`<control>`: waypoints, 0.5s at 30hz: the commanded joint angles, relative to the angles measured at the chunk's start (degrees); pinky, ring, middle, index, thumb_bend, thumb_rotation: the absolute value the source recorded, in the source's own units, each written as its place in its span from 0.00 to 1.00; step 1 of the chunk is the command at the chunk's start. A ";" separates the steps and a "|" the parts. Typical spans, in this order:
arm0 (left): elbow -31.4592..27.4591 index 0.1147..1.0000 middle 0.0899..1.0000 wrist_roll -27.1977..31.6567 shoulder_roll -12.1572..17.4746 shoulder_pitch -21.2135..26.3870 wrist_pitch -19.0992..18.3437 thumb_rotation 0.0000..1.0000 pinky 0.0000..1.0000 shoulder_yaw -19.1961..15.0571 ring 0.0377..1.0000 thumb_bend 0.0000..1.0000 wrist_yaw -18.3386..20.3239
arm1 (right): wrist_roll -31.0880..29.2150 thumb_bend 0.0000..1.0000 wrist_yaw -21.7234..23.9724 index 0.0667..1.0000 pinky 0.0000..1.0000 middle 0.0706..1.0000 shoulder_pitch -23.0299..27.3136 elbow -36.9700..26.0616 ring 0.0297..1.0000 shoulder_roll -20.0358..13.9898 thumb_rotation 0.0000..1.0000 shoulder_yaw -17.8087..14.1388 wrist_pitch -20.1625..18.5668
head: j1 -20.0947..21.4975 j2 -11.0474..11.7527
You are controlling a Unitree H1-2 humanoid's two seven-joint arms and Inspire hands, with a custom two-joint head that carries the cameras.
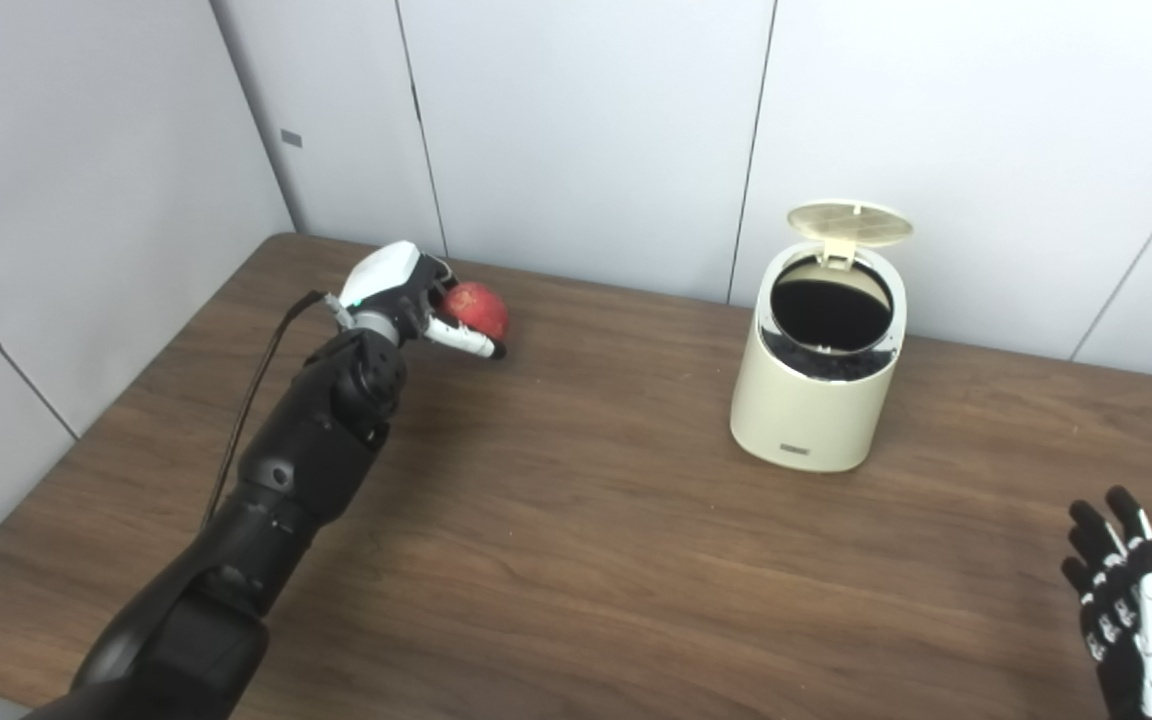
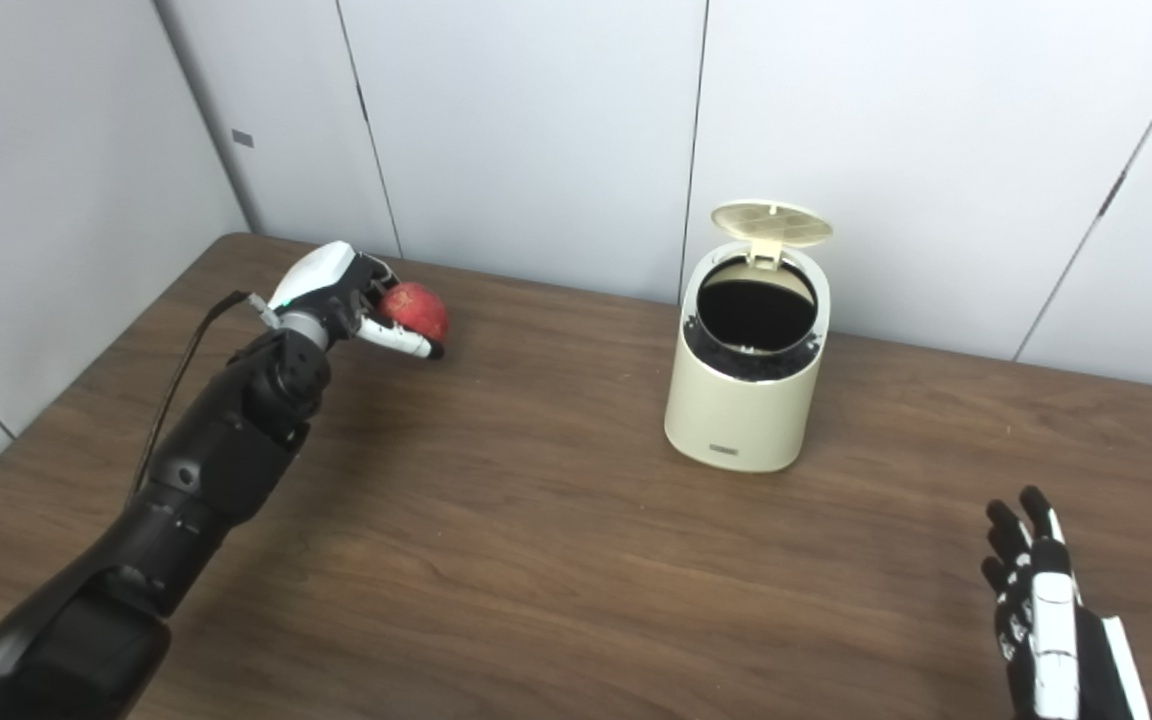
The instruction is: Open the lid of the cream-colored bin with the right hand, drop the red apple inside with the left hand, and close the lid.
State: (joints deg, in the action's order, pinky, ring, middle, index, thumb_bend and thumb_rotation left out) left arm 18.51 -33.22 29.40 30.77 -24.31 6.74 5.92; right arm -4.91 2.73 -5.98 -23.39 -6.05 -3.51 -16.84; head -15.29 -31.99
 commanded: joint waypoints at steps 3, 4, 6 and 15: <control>-6.36 0.40 0.47 -0.01 -1.37 -0.92 2.14 0.00 0.49 -2.58 0.42 0.50 -6.46 | 0.03 0.39 0.41 0.97 1.00 0.94 0.70 0.42 0.98 -0.45 1.00 -0.24 4.43 | 1.82 0.25; -8.38 0.40 0.47 -0.08 -2.54 -2.14 2.68 0.00 0.49 -2.90 0.42 0.50 -7.87 | -0.03 0.39 0.43 0.97 0.99 0.94 0.71 0.82 0.98 -0.48 1.00 -0.28 4.92 | 2.75 0.39; -12.23 0.41 0.47 0.13 -5.06 -4.36 3.54 0.00 0.49 -3.49 0.42 0.50 -10.18 | 0.00 0.38 0.44 0.97 0.98 0.94 0.67 1.53 0.98 -0.56 1.00 -0.33 5.72 | 3.70 0.62; -23.56 0.41 0.46 -0.23 -15.42 -10.72 9.00 0.00 0.40 -2.18 0.42 0.48 -15.04 | 0.73 0.45 -0.01 0.96 0.93 0.92 0.28 4.44 0.96 0.29 1.00 0.06 9.58 | 9.91 1.70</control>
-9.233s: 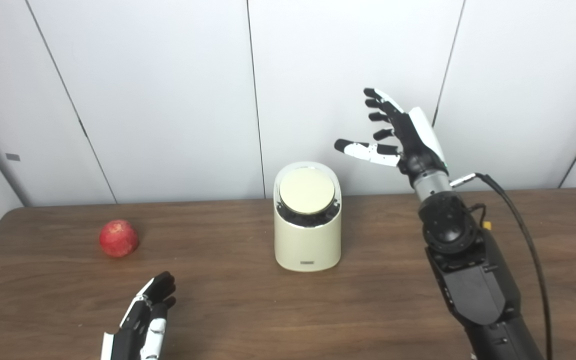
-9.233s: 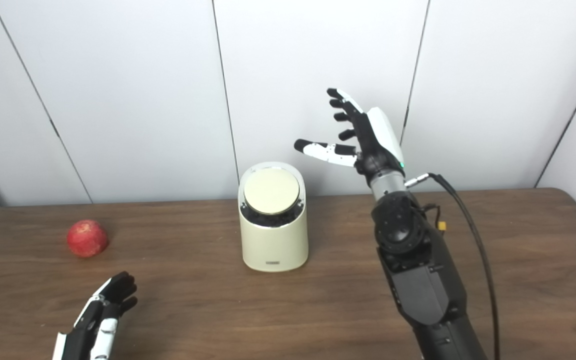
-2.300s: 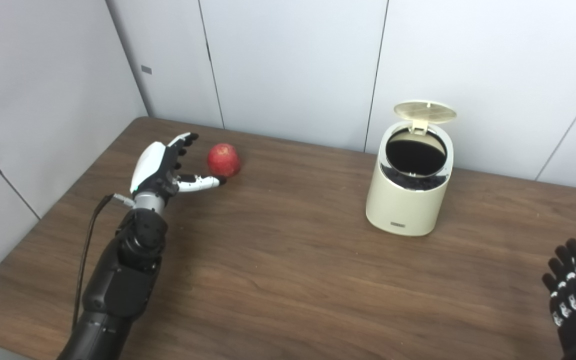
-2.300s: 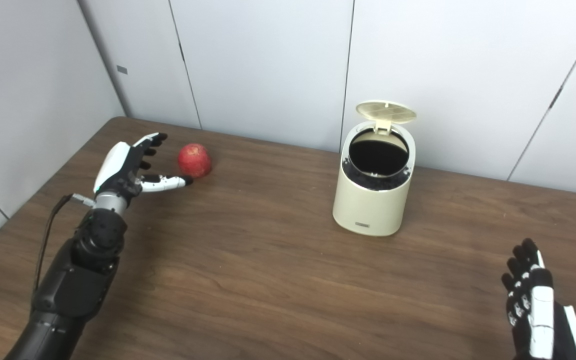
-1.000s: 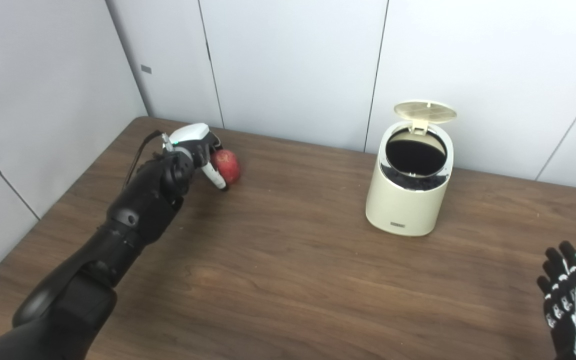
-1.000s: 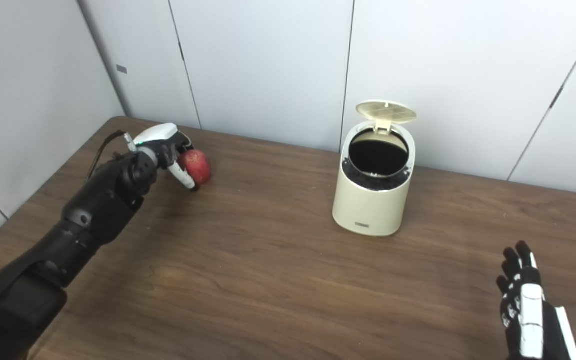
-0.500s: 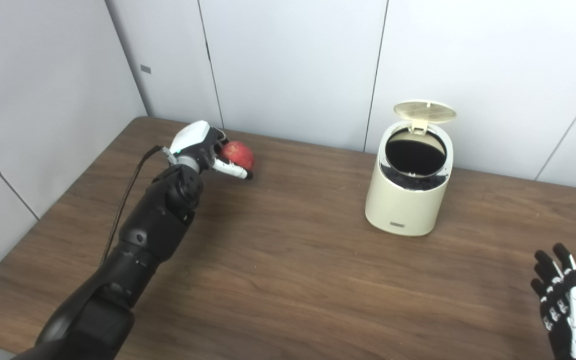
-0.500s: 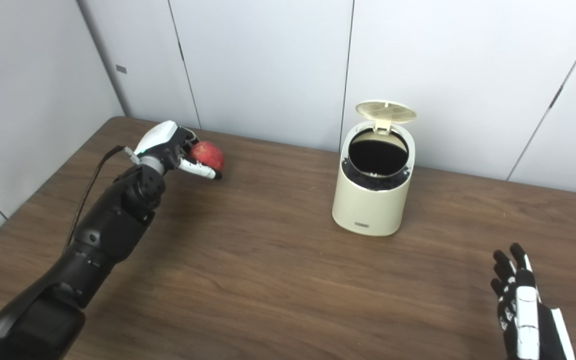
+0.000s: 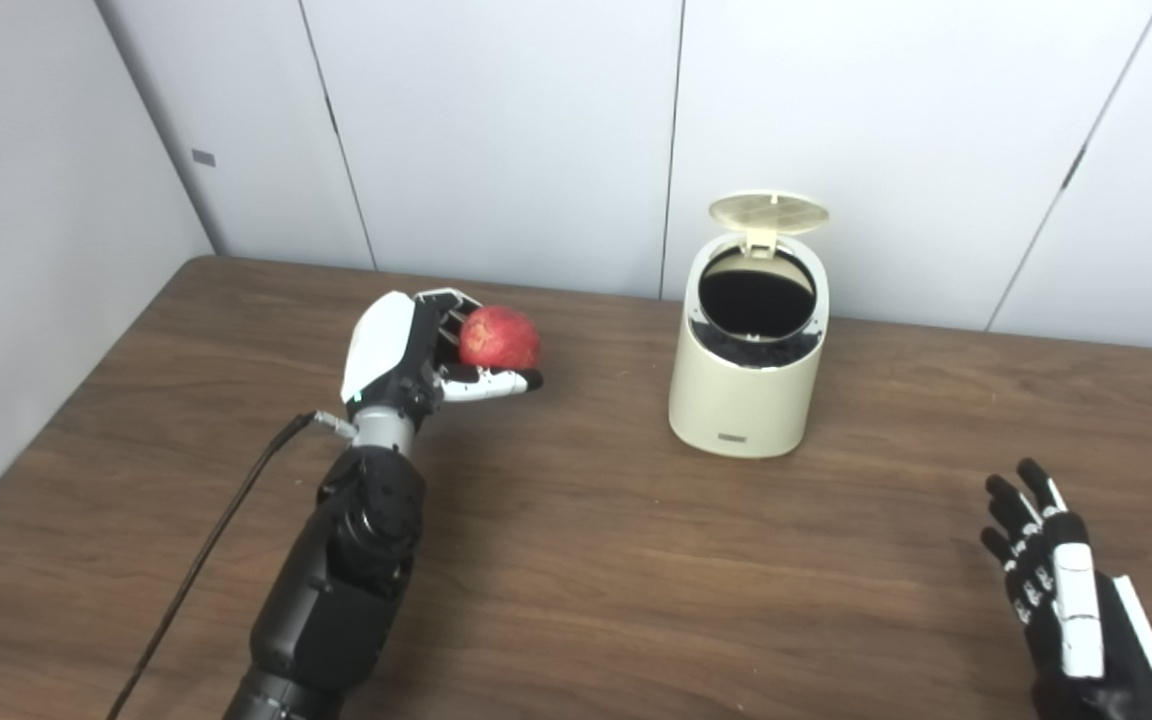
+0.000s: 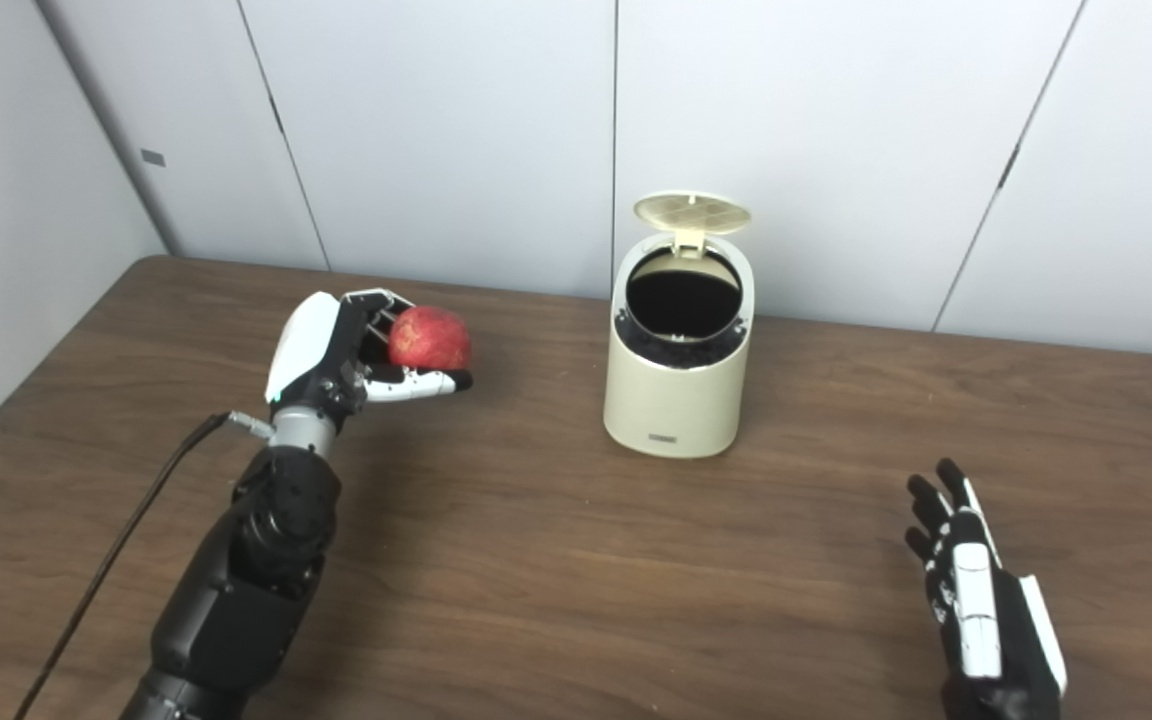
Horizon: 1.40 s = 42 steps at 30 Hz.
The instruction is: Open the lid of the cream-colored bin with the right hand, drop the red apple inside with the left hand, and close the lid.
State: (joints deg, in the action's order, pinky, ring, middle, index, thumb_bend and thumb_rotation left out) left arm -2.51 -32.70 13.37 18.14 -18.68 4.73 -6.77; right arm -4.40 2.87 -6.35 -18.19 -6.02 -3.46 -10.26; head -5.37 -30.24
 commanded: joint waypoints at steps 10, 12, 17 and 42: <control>-10.42 0.42 0.51 -1.87 -3.39 1.53 3.15 0.00 0.32 2.83 0.43 0.47 1.47 | 3.18 0.50 -1.42 0.95 0.87 0.91 0.33 0.00 0.94 1.97 1.00 1.05 4.41 | 6.29 -0.06; -10.95 0.41 0.50 -2.17 -3.91 1.89 3.45 0.00 0.35 3.14 0.44 0.47 1.51 | 3.68 0.50 -1.54 0.95 0.87 0.91 0.30 0.25 0.93 2.26 1.00 1.20 4.87 | 6.73 0.00; -11.85 0.42 0.50 -3.88 -4.82 3.67 2.49 0.00 0.32 4.40 0.43 0.47 2.94 | 4.18 0.51 -1.53 0.95 0.87 0.91 0.42 1.05 0.93 2.71 1.00 1.61 5.81 | 8.29 0.05; 5.86 0.45 0.45 -4.45 -8.99 17.75 11.73 0.00 0.31 7.95 0.38 0.47 0.02 | 6.56 0.50 -2.33 0.95 0.86 0.90 0.71 1.87 0.92 3.19 1.00 3.63 6.11 | 8.55 0.48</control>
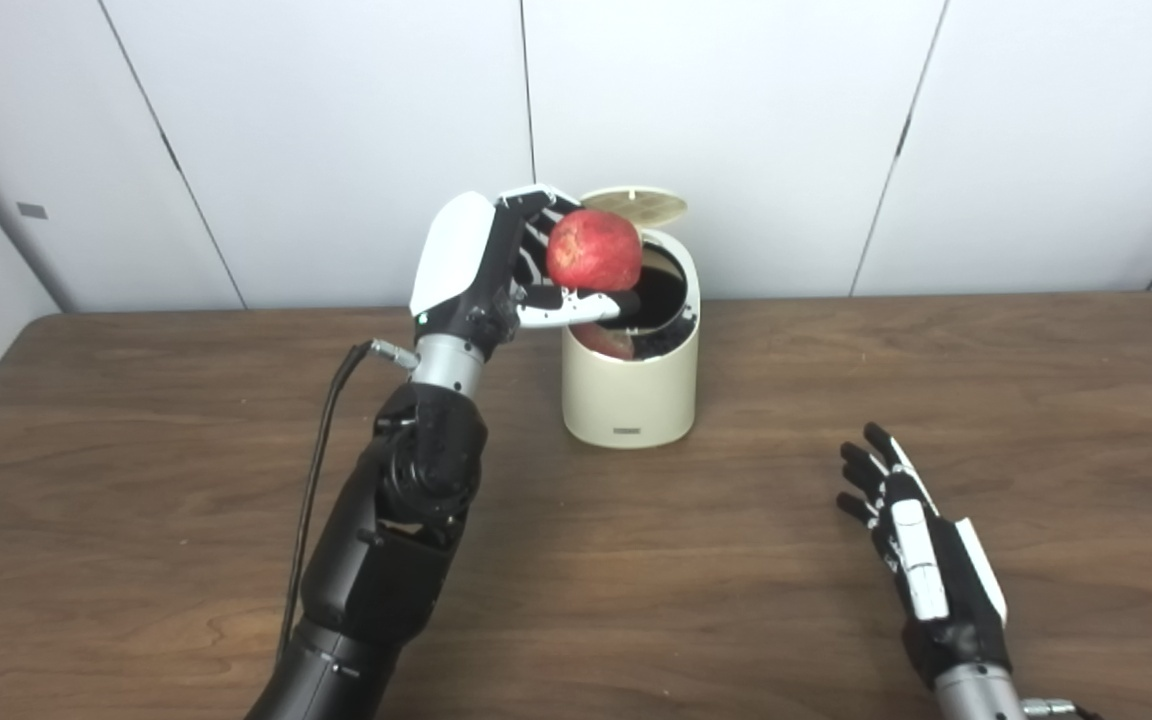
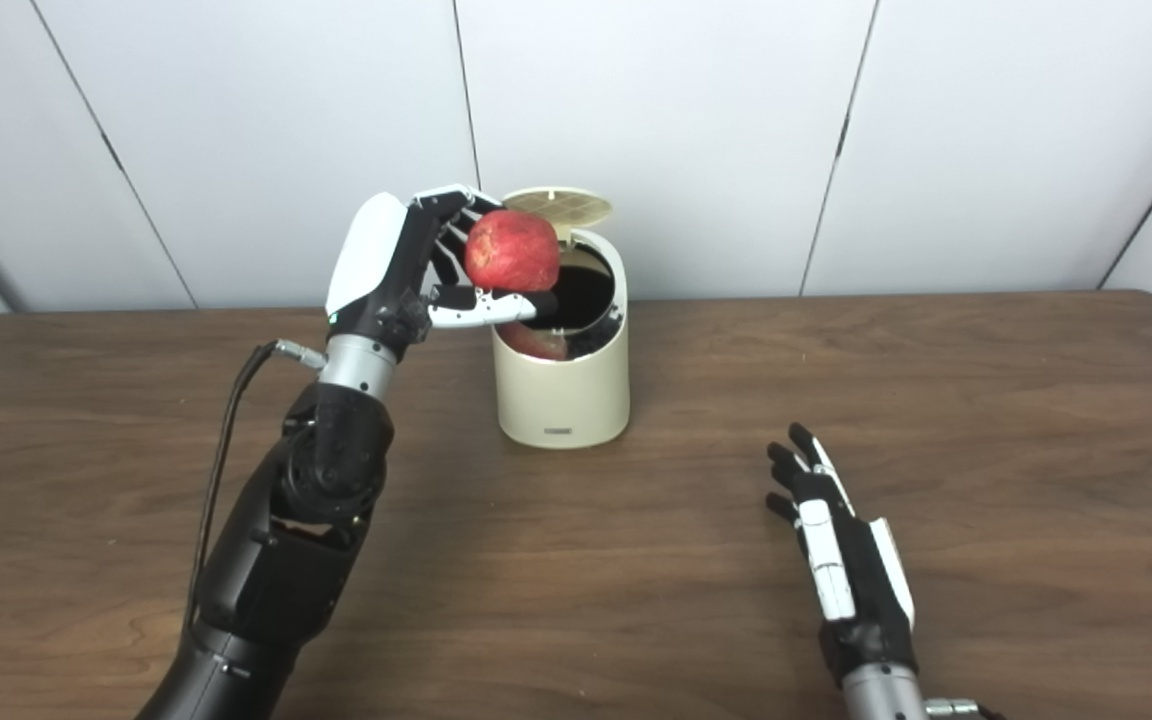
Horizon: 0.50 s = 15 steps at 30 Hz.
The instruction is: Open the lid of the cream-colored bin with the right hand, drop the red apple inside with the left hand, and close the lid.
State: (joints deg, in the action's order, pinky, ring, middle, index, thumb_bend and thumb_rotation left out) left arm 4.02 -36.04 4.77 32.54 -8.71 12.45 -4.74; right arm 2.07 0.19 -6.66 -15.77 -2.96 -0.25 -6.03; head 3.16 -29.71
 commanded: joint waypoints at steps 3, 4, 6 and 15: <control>0.15 0.45 0.43 -2.07 -0.95 3.95 1.39 0.00 0.31 1.19 0.38 0.47 -1.94 | -0.10 0.48 0.37 0.95 0.87 0.91 1.14 -0.51 0.93 0.15 1.00 0.42 1.68 | -0.07 -0.06; 0.53 0.46 0.42 -2.20 -1.18 4.17 1.29 0.00 0.31 1.37 0.38 0.47 -1.94 | -0.06 0.48 0.30 0.95 0.87 0.90 1.20 -0.49 0.92 0.19 1.00 0.43 1.63 | 0.01 -0.05; 1.39 0.46 0.43 -2.40 -1.64 4.57 1.03 0.00 0.30 1.54 0.38 0.47 -2.10 | -0.05 0.49 0.16 0.95 0.87 0.90 1.29 -0.44 0.92 0.33 1.00 0.40 1.59 | 0.03 0.01; 4.54 0.45 0.45 -3.47 -2.35 5.00 1.14 0.00 0.31 1.96 0.38 0.47 -3.95 | 0.09 0.51 -0.39 0.94 0.86 0.88 1.25 -1.07 0.91 0.68 1.00 0.06 1.75 | -0.29 -0.18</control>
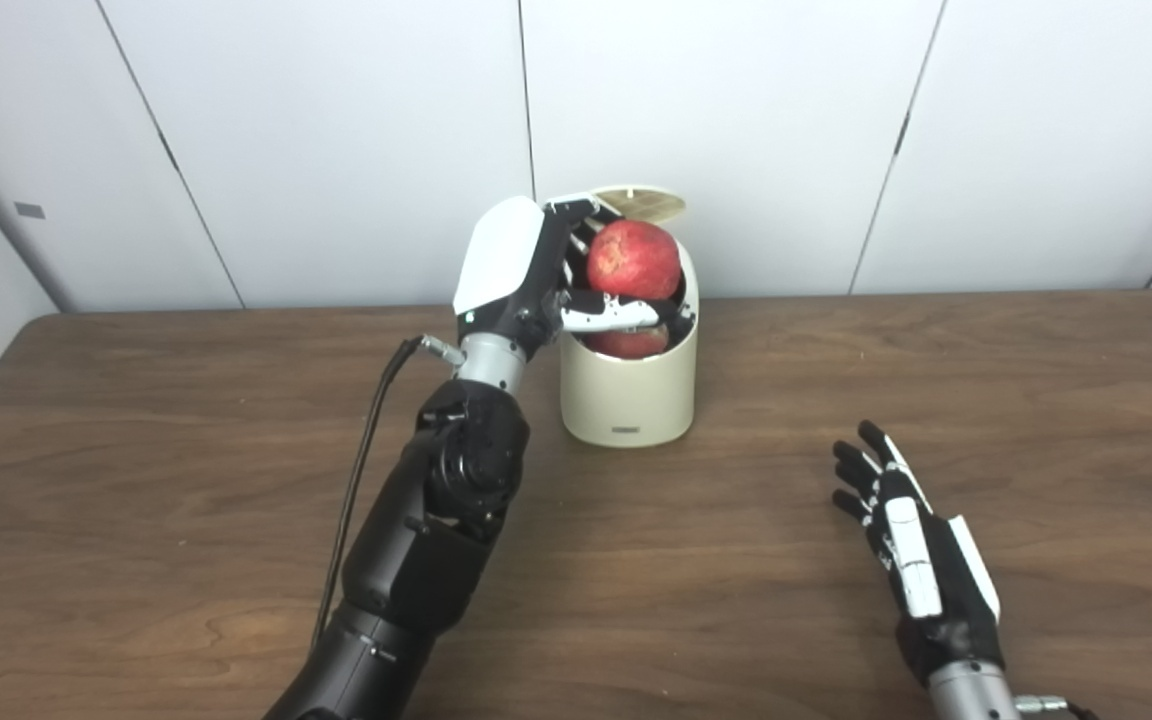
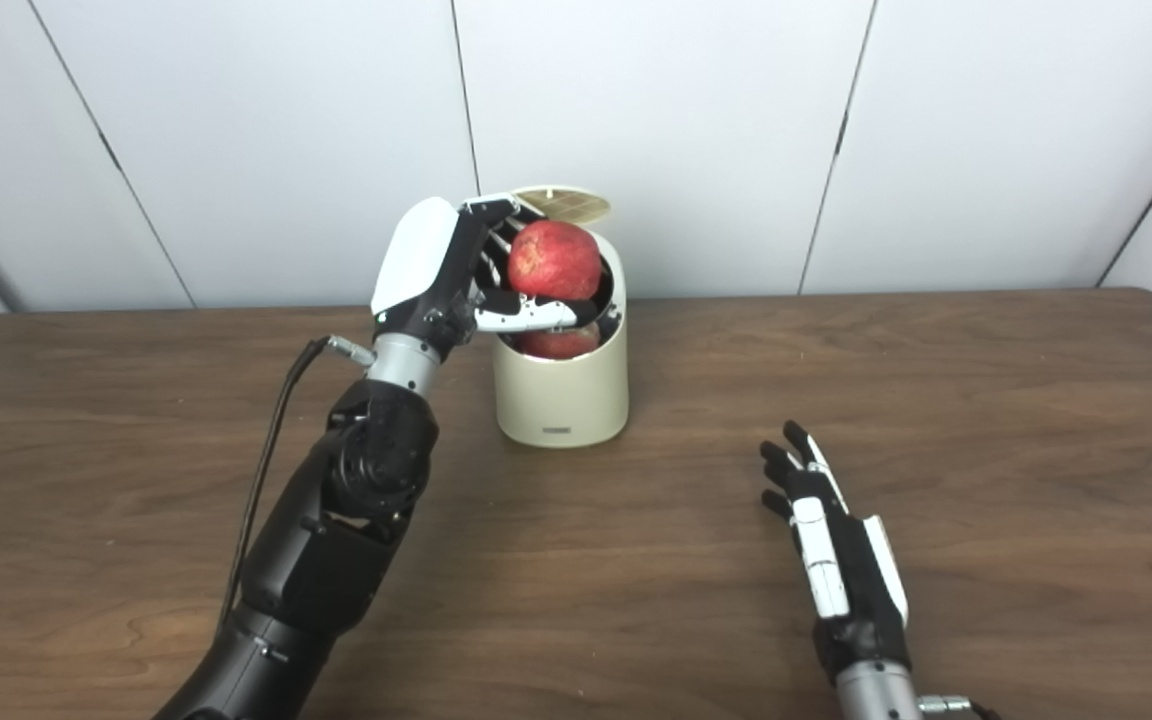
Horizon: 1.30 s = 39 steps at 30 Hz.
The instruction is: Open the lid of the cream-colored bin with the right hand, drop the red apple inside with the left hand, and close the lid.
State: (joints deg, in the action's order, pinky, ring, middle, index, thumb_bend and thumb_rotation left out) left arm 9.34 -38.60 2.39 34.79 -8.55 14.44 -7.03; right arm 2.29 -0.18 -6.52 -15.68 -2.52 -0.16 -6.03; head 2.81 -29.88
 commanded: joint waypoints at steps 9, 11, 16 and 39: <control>0.44 0.47 0.45 -4.54 0.25 2.68 -0.29 0.00 0.34 0.80 0.39 0.47 -4.18 | 0.28 0.54 -0.12 0.94 0.84 0.86 1.19 -1.45 0.89 0.10 1.00 0.04 1.92 | -0.17 -0.19; -0.27 0.45 0.49 -7.13 0.16 2.47 -2.52 0.00 0.36 1.17 0.42 0.47 -4.72 | -0.12 0.54 -0.07 0.93 0.84 0.85 1.18 -1.58 0.88 0.06 1.00 -0.20 2.17 | -0.46 -0.19; -1.66 0.42 0.51 -15.78 0.95 2.41 -7.57 0.00 0.49 4.18 0.54 0.51 -5.16 | -2.34 0.52 0.14 0.92 0.86 0.82 1.29 -1.54 0.88 0.11 0.99 -0.98 2.75 | -0.76 -0.29; -2.83 0.60 0.66 -22.44 1.25 1.34 -12.57 0.08 0.56 7.03 0.64 0.98 -1.50 | 0.66 0.48 0.03 0.80 0.83 0.73 1.50 -1.43 0.78 -0.69 0.97 0.01 4.04 | -0.47 0.41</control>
State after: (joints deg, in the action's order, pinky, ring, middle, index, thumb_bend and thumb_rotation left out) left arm 7.06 -61.42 3.48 34.57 -21.57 21.78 -8.48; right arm 2.72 -0.25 -6.44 -15.71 -3.07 -0.27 -4.63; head 2.29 -29.44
